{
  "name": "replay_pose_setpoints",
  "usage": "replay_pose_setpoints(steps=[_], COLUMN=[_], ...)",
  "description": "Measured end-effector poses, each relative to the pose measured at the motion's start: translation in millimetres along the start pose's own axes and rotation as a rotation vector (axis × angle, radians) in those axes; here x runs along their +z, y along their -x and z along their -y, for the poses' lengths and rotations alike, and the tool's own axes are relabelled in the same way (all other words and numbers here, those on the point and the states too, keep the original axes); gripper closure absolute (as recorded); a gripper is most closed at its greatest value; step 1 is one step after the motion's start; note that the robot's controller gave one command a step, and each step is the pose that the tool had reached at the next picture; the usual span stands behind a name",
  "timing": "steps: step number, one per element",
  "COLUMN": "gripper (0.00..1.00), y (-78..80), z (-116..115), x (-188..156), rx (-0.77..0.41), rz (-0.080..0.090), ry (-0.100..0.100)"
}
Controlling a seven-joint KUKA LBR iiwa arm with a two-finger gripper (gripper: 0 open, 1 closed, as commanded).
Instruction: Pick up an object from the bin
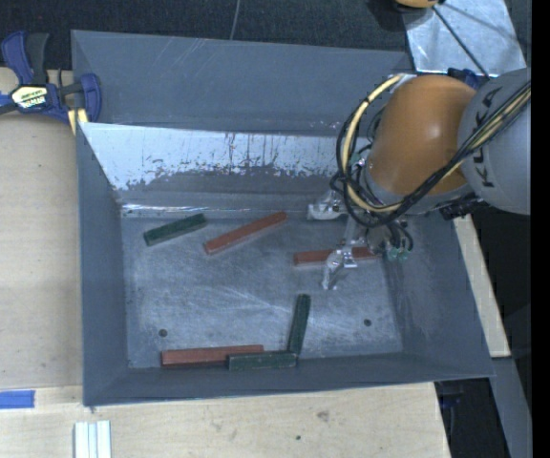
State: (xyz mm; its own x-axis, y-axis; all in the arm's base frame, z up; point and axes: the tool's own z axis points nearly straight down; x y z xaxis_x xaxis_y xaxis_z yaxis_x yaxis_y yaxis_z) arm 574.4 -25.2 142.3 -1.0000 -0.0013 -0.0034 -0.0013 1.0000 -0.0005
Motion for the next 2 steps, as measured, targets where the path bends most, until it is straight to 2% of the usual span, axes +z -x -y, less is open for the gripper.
replay_pose_setpoints(steps=[1,2], gripper=[0.00,1.00], y=[0.0,32.5], z=[0,32], x=[0,65], rx=[0.000,-0.123], rz=[0.000,0.019], ry=[0.000,0.000])
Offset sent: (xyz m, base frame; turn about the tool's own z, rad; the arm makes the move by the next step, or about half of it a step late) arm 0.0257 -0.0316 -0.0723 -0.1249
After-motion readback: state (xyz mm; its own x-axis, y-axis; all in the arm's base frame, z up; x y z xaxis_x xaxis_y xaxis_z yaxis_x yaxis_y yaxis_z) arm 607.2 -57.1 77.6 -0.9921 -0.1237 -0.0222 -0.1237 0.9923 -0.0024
